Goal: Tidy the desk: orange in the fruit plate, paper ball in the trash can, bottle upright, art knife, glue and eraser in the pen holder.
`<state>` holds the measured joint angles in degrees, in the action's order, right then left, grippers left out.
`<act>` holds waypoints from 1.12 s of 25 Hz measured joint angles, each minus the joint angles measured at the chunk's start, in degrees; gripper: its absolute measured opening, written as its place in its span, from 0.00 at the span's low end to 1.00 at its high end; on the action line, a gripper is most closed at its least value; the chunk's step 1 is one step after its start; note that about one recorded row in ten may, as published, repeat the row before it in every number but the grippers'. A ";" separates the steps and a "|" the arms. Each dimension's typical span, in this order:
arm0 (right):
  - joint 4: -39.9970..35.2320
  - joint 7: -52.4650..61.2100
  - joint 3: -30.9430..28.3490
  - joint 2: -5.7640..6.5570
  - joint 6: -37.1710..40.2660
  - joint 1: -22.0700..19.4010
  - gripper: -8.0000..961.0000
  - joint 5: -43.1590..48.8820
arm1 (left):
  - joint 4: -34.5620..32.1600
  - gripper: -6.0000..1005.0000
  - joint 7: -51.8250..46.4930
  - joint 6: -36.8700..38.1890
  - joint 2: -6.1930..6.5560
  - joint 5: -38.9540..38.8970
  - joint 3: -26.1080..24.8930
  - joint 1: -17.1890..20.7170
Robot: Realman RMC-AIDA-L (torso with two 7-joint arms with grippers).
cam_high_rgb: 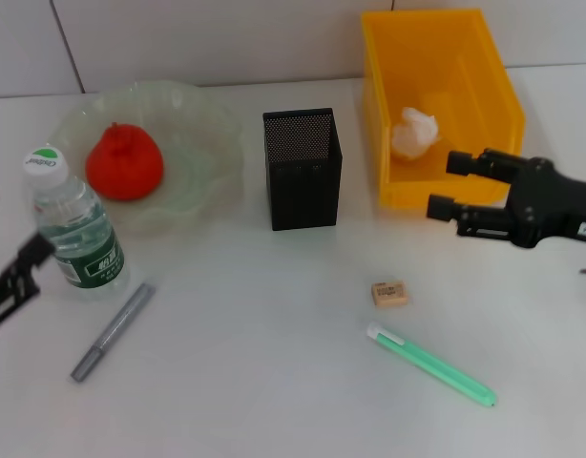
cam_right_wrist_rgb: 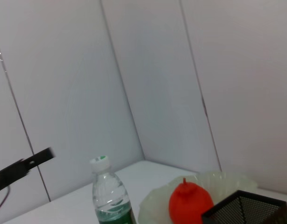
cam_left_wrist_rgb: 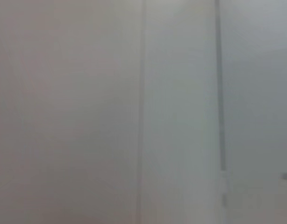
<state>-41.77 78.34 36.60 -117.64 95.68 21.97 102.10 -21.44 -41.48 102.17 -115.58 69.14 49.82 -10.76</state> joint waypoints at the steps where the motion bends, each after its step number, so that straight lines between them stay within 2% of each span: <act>1: -1.71 3.19 0.23 0.47 0.06 0.19 0.87 0.49 | -0.14 0.81 -0.47 2.81 0.66 2.42 0.01 0.81; 3: -5.30 9.70 0.92 1.48 0.22 1.00 0.87 2.13 | -0.16 0.81 -0.83 3.93 0.97 3.67 0.04 1.03; 4: -7.84 13.48 1.25 1.95 0.55 1.58 0.87 3.67 | -0.17 0.81 -2.25 5.11 1.65 7.80 0.05 0.98; 8: -19.94 28.01 2.41 3.36 4.46 5.03 0.87 13.25 | -0.14 0.81 -3.28 5.01 1.77 10.28 0.07 0.61; 11: -28.20 37.36 5.08 4.89 9.23 9.68 0.87 23.88 | -0.09 0.81 -5.52 3.64 1.36 16.85 -0.25 -2.00; 14: -31.51 41.75 7.87 6.67 15.91 16.55 0.87 34.23 | -0.09 0.81 -5.79 2.70 1.15 17.54 -0.26 -2.66; 17: -31.70 42.82 10.25 7.08 20.15 22.20 0.87 40.95 | -0.09 0.81 -5.88 1.83 0.88 17.63 0.03 -3.44; 21: -31.74 47.69 14.80 5.63 23.24 25.95 0.86 43.73 | -0.09 0.81 -5.90 1.64 0.40 17.74 0.10 -3.68; 23: -33.17 51.93 18.36 4.15 22.88 26.03 0.86 45.19 | -0.09 0.81 -5.90 1.50 0.15 17.74 0.08 -3.71; 26: -37.62 58.96 22.95 0.46 21.49 25.49 0.86 50.37 | -0.08 0.81 -5.90 1.29 -0.14 17.81 0.08 -4.05; 28: -39.62 62.60 24.71 -1.30 21.19 25.22 0.86 52.58 | -0.01 0.81 -5.90 0.99 -0.31 17.87 0.08 -4.30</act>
<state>-81.39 140.94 61.31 -118.94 116.87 47.19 154.68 -21.45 -47.38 103.16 -115.89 87.01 49.91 -15.06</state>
